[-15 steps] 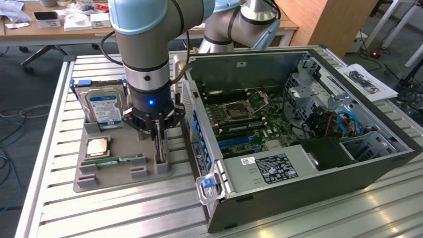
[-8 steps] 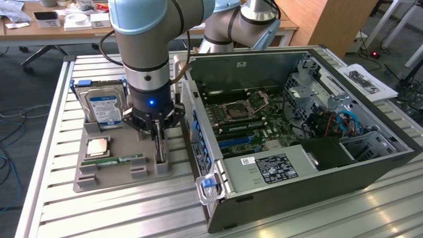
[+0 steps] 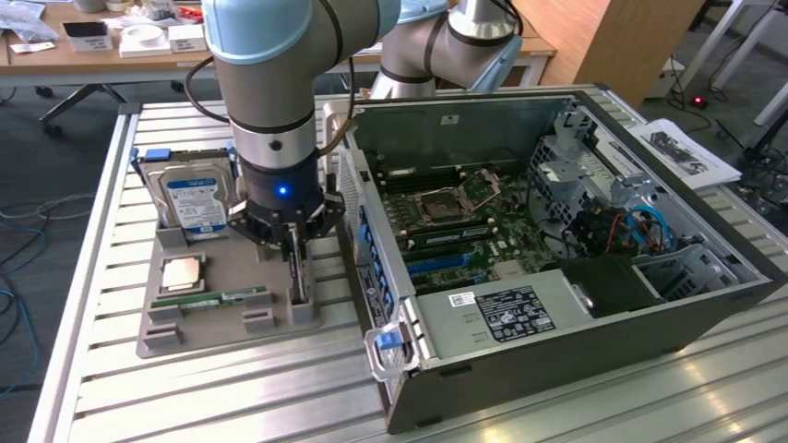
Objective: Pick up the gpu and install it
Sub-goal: 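Pick up the gpu and move the gpu toward the slot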
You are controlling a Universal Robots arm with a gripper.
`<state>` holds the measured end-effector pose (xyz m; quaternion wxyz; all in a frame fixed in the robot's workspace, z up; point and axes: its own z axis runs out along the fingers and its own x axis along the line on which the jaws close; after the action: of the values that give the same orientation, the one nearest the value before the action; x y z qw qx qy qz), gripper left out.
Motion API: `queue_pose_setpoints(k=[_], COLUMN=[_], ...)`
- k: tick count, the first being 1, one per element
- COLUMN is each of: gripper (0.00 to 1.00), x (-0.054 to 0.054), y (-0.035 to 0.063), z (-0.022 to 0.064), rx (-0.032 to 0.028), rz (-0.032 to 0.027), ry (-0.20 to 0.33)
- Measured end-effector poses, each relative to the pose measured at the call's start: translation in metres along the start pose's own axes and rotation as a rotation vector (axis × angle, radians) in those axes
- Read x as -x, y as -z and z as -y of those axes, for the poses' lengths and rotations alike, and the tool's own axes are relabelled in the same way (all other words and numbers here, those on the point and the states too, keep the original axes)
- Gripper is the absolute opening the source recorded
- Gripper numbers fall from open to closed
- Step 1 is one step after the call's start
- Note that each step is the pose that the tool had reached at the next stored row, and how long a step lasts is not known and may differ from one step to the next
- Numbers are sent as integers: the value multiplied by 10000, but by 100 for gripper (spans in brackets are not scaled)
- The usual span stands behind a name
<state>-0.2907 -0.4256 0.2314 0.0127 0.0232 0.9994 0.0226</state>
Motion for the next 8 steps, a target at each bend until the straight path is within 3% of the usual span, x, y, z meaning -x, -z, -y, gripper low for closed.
queue_pose_setpoints(k=[8], gripper=[27], x=[0], y=[18], z=[-1], rx=[-1], rz=[0], ry=[0])
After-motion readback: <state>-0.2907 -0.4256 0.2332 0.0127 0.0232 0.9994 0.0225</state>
